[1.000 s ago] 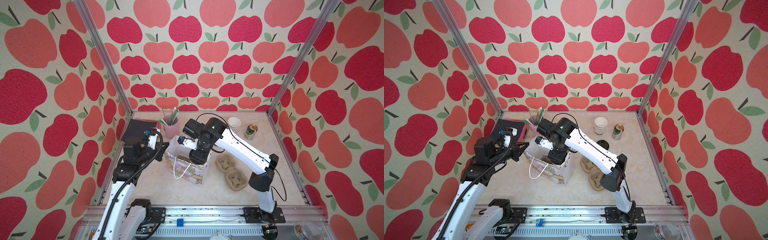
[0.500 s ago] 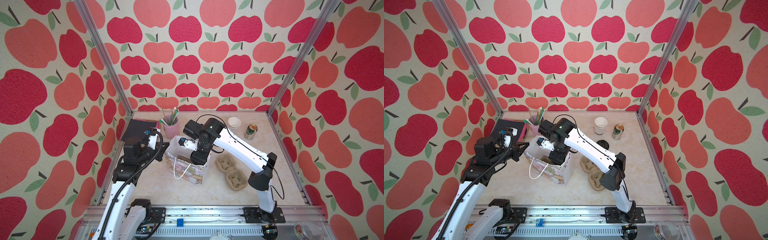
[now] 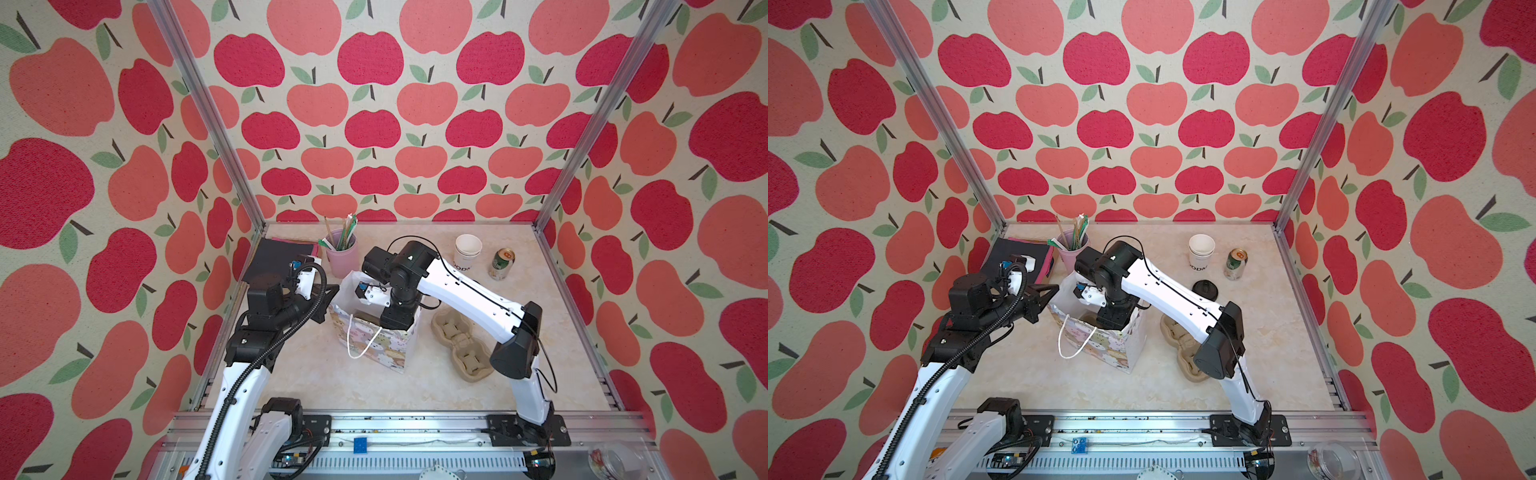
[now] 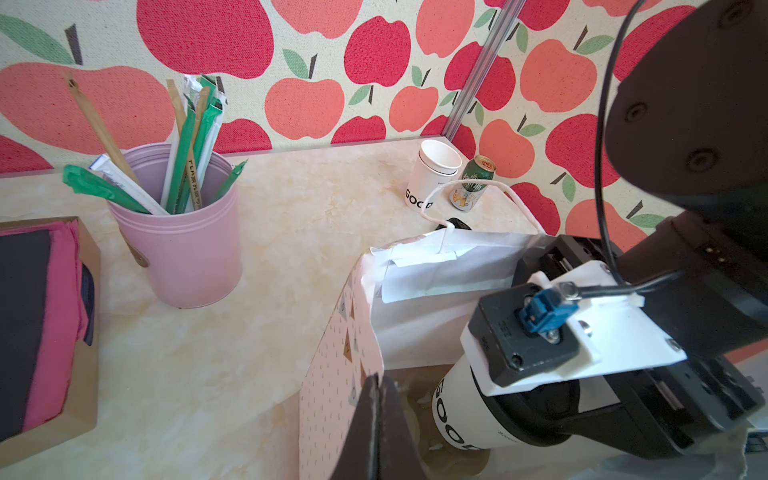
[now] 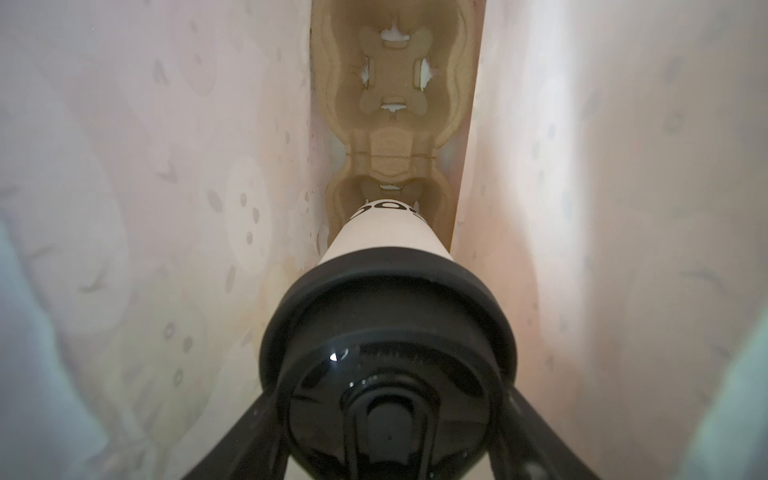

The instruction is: Pack the takeout coffee

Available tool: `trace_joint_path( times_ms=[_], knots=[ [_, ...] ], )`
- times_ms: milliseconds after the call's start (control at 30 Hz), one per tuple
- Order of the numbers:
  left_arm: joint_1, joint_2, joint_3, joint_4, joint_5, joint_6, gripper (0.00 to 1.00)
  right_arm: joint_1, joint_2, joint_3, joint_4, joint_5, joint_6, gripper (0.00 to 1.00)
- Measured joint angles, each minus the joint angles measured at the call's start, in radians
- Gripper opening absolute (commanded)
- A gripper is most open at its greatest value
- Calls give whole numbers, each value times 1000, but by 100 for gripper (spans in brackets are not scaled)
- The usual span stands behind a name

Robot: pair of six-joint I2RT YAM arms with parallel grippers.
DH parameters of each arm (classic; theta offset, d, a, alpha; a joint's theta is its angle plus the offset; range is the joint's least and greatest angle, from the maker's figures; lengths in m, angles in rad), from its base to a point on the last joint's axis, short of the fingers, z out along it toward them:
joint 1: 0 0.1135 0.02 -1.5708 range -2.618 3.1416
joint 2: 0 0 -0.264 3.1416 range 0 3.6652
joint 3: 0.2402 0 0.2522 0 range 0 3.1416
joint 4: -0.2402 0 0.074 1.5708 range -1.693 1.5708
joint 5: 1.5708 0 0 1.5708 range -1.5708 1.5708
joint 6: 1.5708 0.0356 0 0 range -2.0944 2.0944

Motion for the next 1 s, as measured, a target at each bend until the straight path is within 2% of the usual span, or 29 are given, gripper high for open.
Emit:
trace_joint_path(
  times_ms=[1000],
  knots=[
    [-4,4,0,0,0,2,5,-11,42,-123,86,-14,0,54]
  ],
)
